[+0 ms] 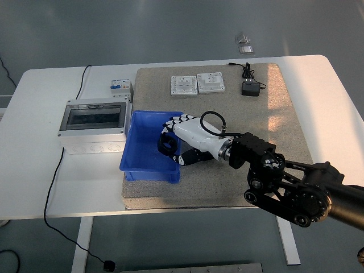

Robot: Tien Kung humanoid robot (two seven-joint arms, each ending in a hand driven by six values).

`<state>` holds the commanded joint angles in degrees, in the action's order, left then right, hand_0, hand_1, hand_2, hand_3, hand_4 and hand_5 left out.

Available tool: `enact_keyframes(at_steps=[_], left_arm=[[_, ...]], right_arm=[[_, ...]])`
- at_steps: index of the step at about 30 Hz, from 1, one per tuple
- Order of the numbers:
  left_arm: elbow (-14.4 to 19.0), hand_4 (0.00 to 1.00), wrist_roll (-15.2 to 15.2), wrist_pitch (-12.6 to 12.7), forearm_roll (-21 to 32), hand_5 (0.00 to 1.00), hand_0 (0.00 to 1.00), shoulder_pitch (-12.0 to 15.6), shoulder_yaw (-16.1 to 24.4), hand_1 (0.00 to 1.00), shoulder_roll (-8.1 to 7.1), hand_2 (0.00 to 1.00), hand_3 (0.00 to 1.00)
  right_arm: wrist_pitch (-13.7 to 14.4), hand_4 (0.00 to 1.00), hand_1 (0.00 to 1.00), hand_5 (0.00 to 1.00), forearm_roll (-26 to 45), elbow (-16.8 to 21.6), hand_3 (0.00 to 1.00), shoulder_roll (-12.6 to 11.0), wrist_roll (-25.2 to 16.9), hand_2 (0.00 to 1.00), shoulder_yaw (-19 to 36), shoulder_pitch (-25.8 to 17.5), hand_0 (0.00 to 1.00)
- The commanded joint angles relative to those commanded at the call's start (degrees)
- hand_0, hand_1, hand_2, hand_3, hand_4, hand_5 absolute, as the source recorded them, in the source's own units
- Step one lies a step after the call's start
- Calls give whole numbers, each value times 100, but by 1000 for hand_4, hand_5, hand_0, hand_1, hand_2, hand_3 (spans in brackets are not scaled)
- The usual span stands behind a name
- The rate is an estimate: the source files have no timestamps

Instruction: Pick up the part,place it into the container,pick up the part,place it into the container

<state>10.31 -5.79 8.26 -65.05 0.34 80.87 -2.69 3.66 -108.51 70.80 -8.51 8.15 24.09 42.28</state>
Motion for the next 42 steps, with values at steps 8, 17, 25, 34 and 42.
enact_keyframes(at_steps=[8,17,25,34,42], left_arm=[[0,800,-35,-10,-29,762,720,5,18,708,-7,711,772],[0,797,-7,-4,14,759,720,16,2,709,-11,713,774],[0,797,20,-5,13,754,721,21,11,710,-3,712,774],[0,797,47,5,12,754,721,-1,2,710,16,712,774],[0,796,90,9,68,753,721,-5,-50,710,6,712,774]], right_arm=[[26,643,998,336,195,-17,936,3,-69,949,-16,13,998],[489,681,998,356,468,241,953,-304,101,958,662,-316,998],[-553,746,909,341,217,703,964,-541,1287,943,1157,-435,998],[-1397,910,770,415,133,545,992,-304,2224,939,792,-290,998],[-1521,961,764,402,61,294,991,-163,2387,957,525,-165,998]])
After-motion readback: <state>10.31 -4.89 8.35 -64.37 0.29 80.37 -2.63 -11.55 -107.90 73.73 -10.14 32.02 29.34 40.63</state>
